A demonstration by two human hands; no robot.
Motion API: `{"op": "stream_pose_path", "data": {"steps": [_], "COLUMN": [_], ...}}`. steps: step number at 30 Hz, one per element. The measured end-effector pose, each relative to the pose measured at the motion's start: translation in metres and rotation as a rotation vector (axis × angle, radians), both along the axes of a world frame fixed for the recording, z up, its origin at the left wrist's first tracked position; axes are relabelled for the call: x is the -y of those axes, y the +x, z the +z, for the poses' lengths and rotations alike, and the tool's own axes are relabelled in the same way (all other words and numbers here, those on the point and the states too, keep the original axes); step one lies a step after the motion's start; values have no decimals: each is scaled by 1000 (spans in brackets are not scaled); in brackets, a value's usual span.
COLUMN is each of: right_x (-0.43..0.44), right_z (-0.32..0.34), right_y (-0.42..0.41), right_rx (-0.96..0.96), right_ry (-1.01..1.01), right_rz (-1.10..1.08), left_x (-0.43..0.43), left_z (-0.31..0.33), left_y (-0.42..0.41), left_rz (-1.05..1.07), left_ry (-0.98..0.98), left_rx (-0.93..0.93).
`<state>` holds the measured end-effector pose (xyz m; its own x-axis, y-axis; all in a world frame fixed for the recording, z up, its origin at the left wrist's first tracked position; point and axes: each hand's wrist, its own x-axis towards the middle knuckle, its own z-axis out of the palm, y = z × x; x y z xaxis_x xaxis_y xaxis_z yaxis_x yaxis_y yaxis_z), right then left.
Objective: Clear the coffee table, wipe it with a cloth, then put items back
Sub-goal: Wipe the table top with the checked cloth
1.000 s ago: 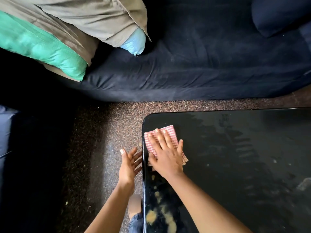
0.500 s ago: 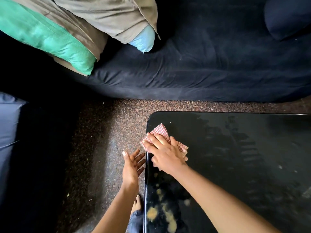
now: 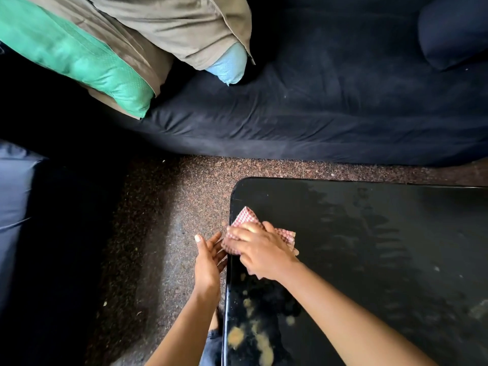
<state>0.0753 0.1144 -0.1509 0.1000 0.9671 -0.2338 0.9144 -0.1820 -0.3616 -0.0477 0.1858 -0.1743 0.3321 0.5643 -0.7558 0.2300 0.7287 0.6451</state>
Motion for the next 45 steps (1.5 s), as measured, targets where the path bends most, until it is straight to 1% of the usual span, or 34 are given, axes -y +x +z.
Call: {"op": "stream_pose_path", "data": {"steps": [1, 2, 5, 9, 10, 13, 16, 19, 22, 24, 27, 30, 32, 35, 37, 39, 42, 44, 45], "right_x": [11, 24, 58, 67, 62, 49, 63, 95, 90, 70, 50, 56, 73, 89, 80, 58, 36, 41, 50], "right_z": [-2, -3, -5, -16, -18, -22, -31, -37, -35, -34, -32, -32, -33, -35, -34, -32, -29, -30, -30], "right_y": [2, 7, 21, -7, -22, -57, -47, -25, -34, -53, -74, -68, -60, -57, -67, -83, -106, -103, -98], "right_rx": [14, 8, 18, 92, 97, 152, 222, 303, 291, 252, 205, 225, 237, 221, 208, 180, 186, 210, 222], "right_ry": [15, 25, 2, -33, -45, -88, -61, -93, -139, -114, -101, -93, -110, -174, -177, -134, -86, -77, -83], "right_rz": [-4, -64, -330, -516, -524, -458, -412, -505, -668, -697, -586, -518, -586, -818, -914, -888, -626, -543, -542], "left_x": [0, 0, 2, 7, 8, 9, 7, 5, 6, 8, 10, 10, 10, 11, 12, 15, 18, 20, 21], "left_z": [0, 1, 2, 3, 3, 4, 1, 1, 2, 1, 2, 5, 7, 8, 8, 6, 6, 6, 8], "left_y": [0, 0, 0, -3, -3, -5, -12, -16, -21, -23, -26, -26, -27, -30, -34, -37, -43, -45, -46], "left_rz": [0, 6, 26, 41, 37, 13, -1, -19, -11, -19, -33, -51, -59, -73, -85, -98, -112, -122, -125], "left_ry": [3, 1, -10, 1, 4, 21, 10, 4, 3, 9, 14, 23, 20, 16, 17, 14, 23, 28, 33], "left_rx": [0, 2, 10, 16, 14, 14, 9, -2, -8, -9, -13, -15, -12, -20, -15, -15, -21, -19, -12]}}
